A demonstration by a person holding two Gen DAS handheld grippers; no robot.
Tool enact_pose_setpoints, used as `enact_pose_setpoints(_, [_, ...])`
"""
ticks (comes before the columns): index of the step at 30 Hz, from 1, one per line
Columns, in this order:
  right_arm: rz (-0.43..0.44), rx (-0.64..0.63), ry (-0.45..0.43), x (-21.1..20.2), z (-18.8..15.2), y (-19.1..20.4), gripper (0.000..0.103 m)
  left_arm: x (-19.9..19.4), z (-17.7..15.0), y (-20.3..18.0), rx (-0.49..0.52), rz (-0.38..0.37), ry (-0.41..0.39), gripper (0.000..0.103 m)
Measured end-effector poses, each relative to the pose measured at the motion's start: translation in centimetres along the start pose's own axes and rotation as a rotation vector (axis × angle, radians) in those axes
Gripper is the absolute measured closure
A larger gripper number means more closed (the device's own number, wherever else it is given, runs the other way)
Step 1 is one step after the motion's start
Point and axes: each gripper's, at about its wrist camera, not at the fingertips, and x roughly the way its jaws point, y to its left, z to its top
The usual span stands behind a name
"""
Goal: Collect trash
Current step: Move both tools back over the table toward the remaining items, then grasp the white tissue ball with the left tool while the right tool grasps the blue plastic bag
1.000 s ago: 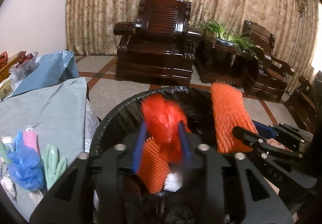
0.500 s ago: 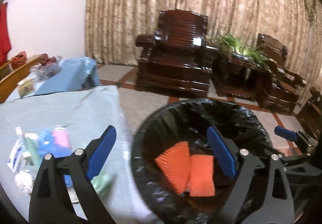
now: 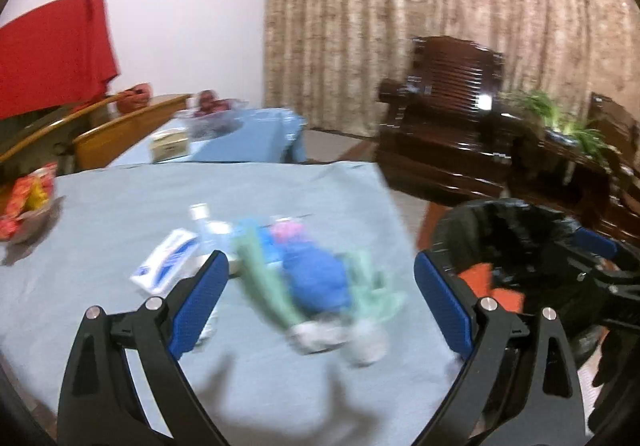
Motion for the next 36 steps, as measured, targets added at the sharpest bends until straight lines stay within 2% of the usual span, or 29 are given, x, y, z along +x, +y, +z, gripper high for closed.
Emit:
enact_pose_setpoints(5, [0.057, -0.045, 0.015, 1.6, -0.5, 3.8, 0.006, -0.6, -1.4, 5.3, -0.050, 0.110, 0.027, 0.012])
enact_pose_setpoints(13, [0.116, -0.108, 0.054, 4.3, -2.0, 7.8, 0.006, 0.6, -3.2, 9.7, -0.114, 0.191, 0.086, 0.012])
enact_pose_setpoints(16, [0.127, -0.123, 0.064, 5.1, -2.4, 8.7, 0.006, 2.0, -3.6, 10.3, -0.120, 0.196, 0.113, 0.013])
enact_pose_setpoints(18, [0.133, -0.133, 0.071, 5.8, -2.6, 9.4, 0.006, 3.1, -3.9, 10.6, -0.121, 0.195, 0.133, 0.019])
enact_pose_setpoints(29, [0.136, -0.150, 0.090, 8.9, -1.9, 10.1, 0.008, 8.2, -5.3, 11.8, -0.160, 0.178, 0.226, 0.026])
enact_pose_setpoints(31, [0.137, -0.155, 0.103, 9.7, -1.8, 10.2, 0.012, 8.8, -5.5, 11.8, -0.161, 0.173, 0.245, 0.035])
enact_pose_setpoints(36, [0.146, -0.143, 0.130, 11.5, -1.6, 10.4, 0.021, 9.7, -5.8, 12.2, -0.180, 0.179, 0.271, 0.048])
